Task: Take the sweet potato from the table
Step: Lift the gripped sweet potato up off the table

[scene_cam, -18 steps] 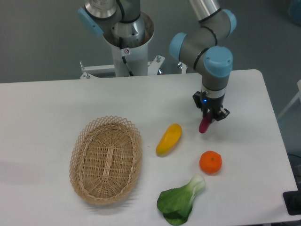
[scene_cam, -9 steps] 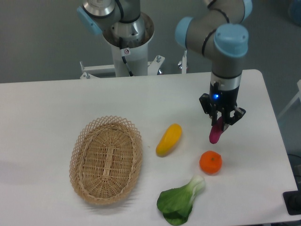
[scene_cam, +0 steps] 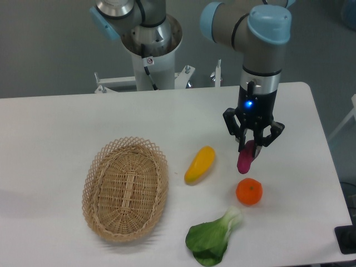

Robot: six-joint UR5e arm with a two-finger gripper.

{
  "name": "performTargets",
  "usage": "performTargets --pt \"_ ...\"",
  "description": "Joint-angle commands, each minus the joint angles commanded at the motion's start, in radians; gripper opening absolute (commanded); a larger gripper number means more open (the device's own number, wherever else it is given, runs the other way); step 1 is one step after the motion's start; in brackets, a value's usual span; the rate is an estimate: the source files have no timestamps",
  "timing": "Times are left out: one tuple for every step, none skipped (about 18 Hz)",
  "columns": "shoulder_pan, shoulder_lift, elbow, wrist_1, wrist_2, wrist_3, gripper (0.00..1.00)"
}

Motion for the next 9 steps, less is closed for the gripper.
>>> performTargets --pt "0.000 0.000 0.002 0.000 0.000 0.000 0.17" --pt "0.000 0.000 0.003 0.002 0.000 -0.002 0.17" --pt "-0.002 0.000 0.003 0.003 0.000 -0.002 0.17" --pt "-0.002 0.000 0.006 0.003 0.000 -0.008 0.17" --pt "-0.002 -0.002 0.008 0.003 -0.002 -0.014 0.17" --pt "0.000 -0.002 0.008 0.005 -0.002 -0.015 0.17" --pt "0.000 0.000 0.008 0.006 -0.002 -0.015 0.17" --pt "0.000 0.000 0.008 0.006 -0.002 -0.015 0.17" --pt "0.000 0.000 0.008 0.008 -0.006 -0.015 0.17"
